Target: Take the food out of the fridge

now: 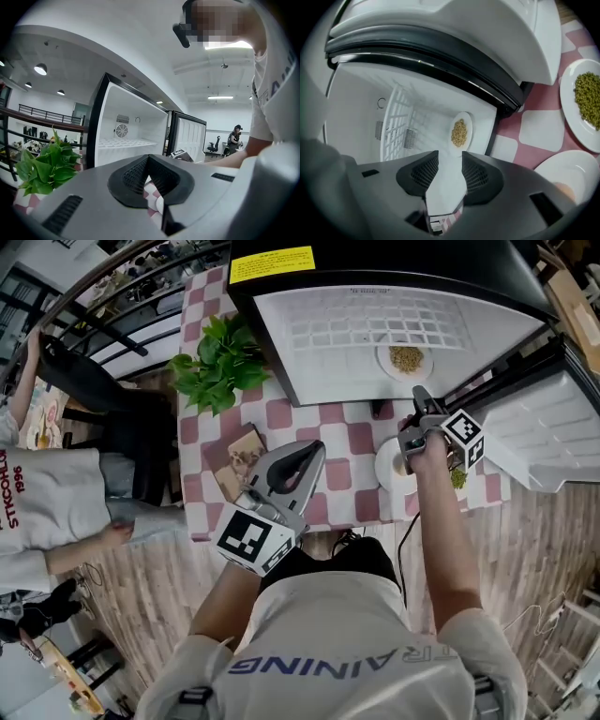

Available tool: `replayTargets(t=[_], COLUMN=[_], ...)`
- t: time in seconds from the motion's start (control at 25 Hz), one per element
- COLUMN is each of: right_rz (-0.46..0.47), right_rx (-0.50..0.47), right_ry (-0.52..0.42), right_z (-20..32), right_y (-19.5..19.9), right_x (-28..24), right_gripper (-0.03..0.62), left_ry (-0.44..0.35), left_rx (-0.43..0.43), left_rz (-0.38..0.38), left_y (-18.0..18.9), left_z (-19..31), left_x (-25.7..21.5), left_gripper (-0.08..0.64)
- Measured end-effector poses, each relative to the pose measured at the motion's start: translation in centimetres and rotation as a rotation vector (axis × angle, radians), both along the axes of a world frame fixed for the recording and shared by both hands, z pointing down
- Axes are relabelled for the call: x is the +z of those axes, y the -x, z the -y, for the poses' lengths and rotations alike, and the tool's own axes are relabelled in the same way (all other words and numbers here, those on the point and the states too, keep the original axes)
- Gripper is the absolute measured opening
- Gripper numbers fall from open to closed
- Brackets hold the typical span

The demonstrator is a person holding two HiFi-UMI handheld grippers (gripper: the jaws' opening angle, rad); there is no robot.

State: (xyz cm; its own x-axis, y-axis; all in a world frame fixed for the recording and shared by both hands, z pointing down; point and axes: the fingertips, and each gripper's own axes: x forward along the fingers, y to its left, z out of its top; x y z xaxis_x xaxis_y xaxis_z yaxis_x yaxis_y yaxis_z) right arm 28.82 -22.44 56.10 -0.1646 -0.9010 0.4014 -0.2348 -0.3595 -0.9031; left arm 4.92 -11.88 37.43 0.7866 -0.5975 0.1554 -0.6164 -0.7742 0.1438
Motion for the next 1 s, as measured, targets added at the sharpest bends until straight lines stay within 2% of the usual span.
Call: replayTargets(t=[0.16,0.4,0.84,1.0], right_rz=[0.063,0.098,0.134,0.157], right_rx=[0.044,0.116,0.170,0.195], right_ry=[0.036,0.079,0.084,0.077], right_z=[1.8,3.7,5.5,5.9], right_y=[-0.7,-1.6,-2.3,-2.5], right_x=[2.0,4.4,6.1,6.2], right_gripper=[0.164,0.164,0.163,0.141], left_ry=[0.011,0.029,0.039,0.044], left_rx=[-0.011,-0.025,-0.058,-0.063], left_rz=[0.010,0.030,0.052,0.062], left_y=[-0.3,-0.2,1.0,1.2], left_z=[0.4,0.6,1.3,1.5], left_x=[0.6,1.3,1.9,2.0], left_gripper=[0.005,0.005,0.005,0.005])
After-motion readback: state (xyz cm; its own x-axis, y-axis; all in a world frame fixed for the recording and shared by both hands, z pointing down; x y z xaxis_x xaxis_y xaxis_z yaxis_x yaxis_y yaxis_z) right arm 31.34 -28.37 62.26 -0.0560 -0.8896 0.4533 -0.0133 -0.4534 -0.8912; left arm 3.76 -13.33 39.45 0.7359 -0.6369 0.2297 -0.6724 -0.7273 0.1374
